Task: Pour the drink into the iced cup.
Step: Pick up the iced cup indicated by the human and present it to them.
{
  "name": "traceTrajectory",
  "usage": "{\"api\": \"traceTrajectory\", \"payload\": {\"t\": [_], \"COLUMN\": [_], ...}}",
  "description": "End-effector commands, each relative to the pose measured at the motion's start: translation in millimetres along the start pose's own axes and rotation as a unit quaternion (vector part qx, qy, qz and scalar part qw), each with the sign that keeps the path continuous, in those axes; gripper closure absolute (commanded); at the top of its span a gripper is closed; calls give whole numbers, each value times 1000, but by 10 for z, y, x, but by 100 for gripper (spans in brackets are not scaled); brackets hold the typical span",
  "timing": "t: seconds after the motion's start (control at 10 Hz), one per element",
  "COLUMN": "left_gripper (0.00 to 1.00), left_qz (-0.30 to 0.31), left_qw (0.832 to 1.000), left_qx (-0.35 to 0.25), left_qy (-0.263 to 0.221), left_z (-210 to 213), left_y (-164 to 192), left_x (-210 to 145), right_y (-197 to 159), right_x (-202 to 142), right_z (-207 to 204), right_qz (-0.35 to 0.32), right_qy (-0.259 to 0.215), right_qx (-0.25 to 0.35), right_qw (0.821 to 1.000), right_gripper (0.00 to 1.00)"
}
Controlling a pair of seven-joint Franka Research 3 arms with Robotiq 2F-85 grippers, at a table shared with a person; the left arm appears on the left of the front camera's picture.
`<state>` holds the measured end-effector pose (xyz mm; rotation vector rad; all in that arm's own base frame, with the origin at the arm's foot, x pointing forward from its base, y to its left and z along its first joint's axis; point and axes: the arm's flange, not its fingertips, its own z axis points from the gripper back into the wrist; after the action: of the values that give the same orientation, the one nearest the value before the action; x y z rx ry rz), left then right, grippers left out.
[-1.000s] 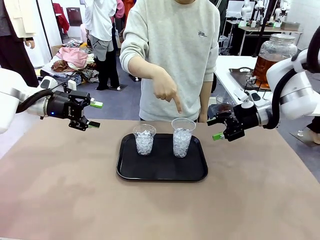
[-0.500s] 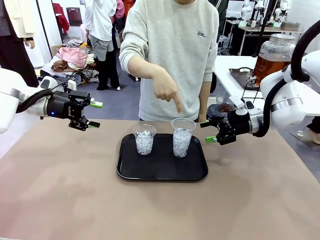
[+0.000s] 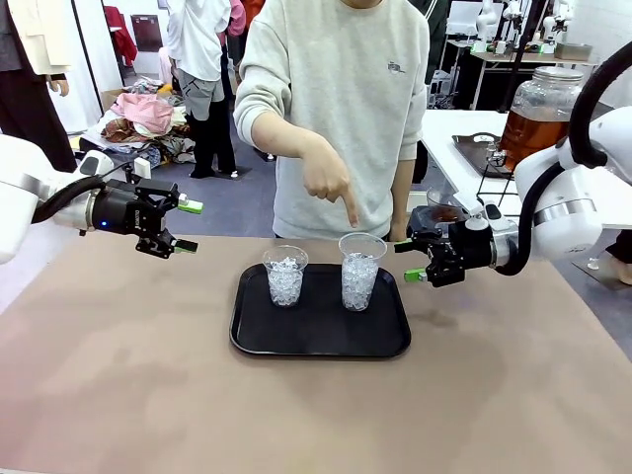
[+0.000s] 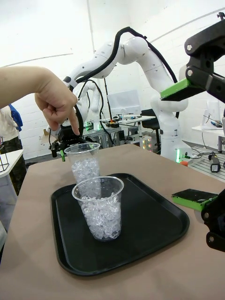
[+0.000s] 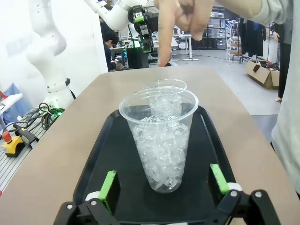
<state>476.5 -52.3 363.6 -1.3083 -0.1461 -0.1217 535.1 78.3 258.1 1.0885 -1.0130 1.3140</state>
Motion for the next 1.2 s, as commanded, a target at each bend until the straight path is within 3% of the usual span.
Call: {"api": "traceTrajectory", "payload": {"t": [0.0,0.6,1.1], "left_gripper": [0,0,0], "left_qz": [0,0,0], "left_qw": [1000,1000,1000], "left_qx": [-1,-1,-1], "left_qy": [-1,-1,-1], "left_z": [8,8,8], "left_y": [-4,-4,-4], "left_x": [-10,-10,-10], "right_y": [0,-88,-81], "right_x": [0,-184,-246], "right_z": [1,-297,-430], "right_qz": [0,-9,-19], "right_qy": [0,-49,-63], "right_qx": [0,-15,1], "right_qw": [1000,999,998], "right_gripper": [0,0,0]}}
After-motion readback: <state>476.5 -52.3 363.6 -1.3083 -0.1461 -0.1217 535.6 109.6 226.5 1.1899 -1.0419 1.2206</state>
